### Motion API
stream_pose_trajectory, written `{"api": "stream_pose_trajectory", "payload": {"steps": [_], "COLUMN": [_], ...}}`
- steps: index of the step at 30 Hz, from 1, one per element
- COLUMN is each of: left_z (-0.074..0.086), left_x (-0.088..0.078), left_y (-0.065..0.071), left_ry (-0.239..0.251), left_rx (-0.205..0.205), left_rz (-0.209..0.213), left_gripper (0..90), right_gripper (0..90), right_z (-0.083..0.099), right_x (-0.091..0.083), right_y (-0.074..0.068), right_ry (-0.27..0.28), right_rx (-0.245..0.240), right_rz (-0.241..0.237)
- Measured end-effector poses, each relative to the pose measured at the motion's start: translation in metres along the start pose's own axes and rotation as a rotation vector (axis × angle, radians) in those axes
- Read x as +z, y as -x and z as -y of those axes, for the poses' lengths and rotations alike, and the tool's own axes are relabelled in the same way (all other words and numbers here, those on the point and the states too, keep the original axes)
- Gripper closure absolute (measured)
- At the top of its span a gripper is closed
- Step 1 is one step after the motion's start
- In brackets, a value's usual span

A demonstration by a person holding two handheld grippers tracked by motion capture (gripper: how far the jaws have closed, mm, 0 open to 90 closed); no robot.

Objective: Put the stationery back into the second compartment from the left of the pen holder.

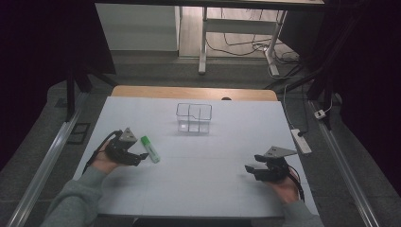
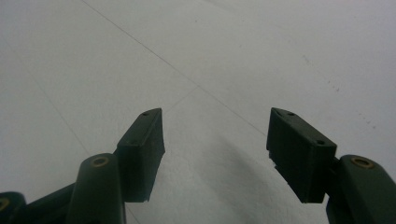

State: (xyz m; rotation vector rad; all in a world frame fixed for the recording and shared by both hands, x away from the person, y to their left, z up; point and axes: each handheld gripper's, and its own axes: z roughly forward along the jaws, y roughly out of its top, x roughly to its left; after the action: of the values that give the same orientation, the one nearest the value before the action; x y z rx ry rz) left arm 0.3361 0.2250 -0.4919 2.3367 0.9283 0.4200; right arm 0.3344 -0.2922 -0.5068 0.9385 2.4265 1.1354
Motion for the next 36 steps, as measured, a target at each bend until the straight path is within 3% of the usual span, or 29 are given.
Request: {"api": "stream_pose_trajectory", "payload": {"steps": [1,8,9,10,11,12,13,16,17,24,25,31,36], "left_z": [-0.004,-0.013,-0.017,-0.017,-0.022,-0.022,-0.026,-0.03,-0.034,-0.043,-0.044,-0.048,-0.051], "left_x": [0.001,0.004,0.005,0.005,0.007,0.007,0.01,0.012,0.015,0.023,0.027,0.036,0.041], "left_y": [-0.005,-0.018,-0.021,-0.021,-0.024,-0.024,-0.027,-0.032,-0.036,-0.045,-0.047,-0.051,-0.053], "left_ry": [-0.013,-0.035,-0.047,-0.047,-0.064,-0.064,-0.085,-0.095,-0.105,-0.149,-0.161,-0.196,-0.216], "left_rx": [0.031,0.097,0.143,0.143,0.187,0.187,0.227,0.254,0.277,0.352,0.381,0.455,0.484], "left_rz": [0.007,0.037,0.053,0.053,0.072,0.072,0.089,0.104,0.132,0.151,0.166,0.214,0.242], "left_gripper": [24.2,25.5,26.1,26.5,26.8,26.8,26.8,26.9,26.9,26.8,26.5,24.4,24.0], "right_gripper": [36.4,36.4,36.5,36.5,36.4,36.4,36.4,36.4,36.4,36.4,36.4,36.4,36.4], "right_z": [0.0,0.003,0.003,0.003,0.005,0.005,0.006,0.008,0.009,0.014,0.014,0.017,0.017], "right_x": [0.0,-0.001,-0.002,-0.002,-0.003,-0.003,-0.004,-0.006,-0.007,-0.011,-0.011,-0.013,-0.013], "right_y": [0.0,0.0,0.0,0.0,0.0,0.0,0.0,-0.001,0.0,0.0,0.0,0.001,0.001], "right_ry": [0.001,-0.006,-0.004,-0.004,-0.004,-0.004,-0.006,-0.009,-0.007,-0.012,-0.014,-0.014,-0.014], "right_rx": [-0.001,0.0,0.002,0.002,0.008,0.008,0.01,0.015,0.015,0.03,0.032,0.043,0.044], "right_rz": [0.002,0.004,0.005,0.005,0.008,0.008,0.01,0.016,0.016,0.024,0.026,0.029,0.028]}}
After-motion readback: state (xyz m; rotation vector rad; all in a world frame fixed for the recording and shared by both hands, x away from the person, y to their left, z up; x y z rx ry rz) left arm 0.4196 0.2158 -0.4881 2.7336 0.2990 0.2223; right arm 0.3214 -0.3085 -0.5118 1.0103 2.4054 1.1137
